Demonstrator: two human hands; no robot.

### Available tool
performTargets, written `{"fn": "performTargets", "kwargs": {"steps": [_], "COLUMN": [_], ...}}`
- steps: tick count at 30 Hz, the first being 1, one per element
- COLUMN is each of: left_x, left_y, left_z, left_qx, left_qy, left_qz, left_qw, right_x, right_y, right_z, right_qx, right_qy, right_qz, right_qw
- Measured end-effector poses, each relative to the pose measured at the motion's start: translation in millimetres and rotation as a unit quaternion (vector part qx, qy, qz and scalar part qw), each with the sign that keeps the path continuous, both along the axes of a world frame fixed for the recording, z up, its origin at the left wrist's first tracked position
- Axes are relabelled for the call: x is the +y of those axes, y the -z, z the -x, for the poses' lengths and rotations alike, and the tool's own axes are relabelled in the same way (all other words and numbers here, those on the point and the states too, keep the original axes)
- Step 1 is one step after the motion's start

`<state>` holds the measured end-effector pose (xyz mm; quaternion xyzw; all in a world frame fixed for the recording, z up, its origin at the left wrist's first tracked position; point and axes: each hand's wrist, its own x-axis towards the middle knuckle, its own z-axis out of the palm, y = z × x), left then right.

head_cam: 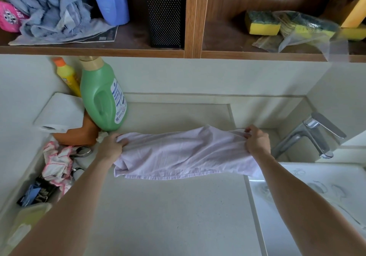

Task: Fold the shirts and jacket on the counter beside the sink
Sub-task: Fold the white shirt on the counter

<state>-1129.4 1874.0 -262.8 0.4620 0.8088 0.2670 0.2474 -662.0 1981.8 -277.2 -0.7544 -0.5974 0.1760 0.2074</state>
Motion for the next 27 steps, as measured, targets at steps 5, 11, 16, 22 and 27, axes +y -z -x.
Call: {"fn": "performTargets", "kwargs": {"steps": [5,11,16,22,27], "left_x": [1.3,-29.9,-28.3,-34.7,-24.5], "left_y": [-14.4,-21.5,-15.8,-11.9,-20.8], "left_z": [-5.6,6.7,14.4,6.4,-24.5], "left_qx": [-0.272,-0.314,-0.262,-0.038,0.177], "left_qy": [-0.089,0.097,0.037,0.038,0.022], "left_qz": [0.032,0.143,0.044,0.021,-0.128], "left_qw": [0.958,0.933,0.963,0.998,0.976], "right_x": [0.2,0.3,-6.3,-11.3,-23.8], "right_y": [1.1,-0.3,-0.8,-15.0,-31.7], "right_z": [-0.7,-4.6,-8.4,1.5,51.9], "right_qx": [0.075,0.108,0.036,0.013,-0.1], "right_qy": [0.062,0.064,0.03,0.045,-0.09], "right_qz": [0.022,0.063,0.061,0.028,-0.154], "right_qw": [0.995,0.99,0.997,0.998,0.979]}}
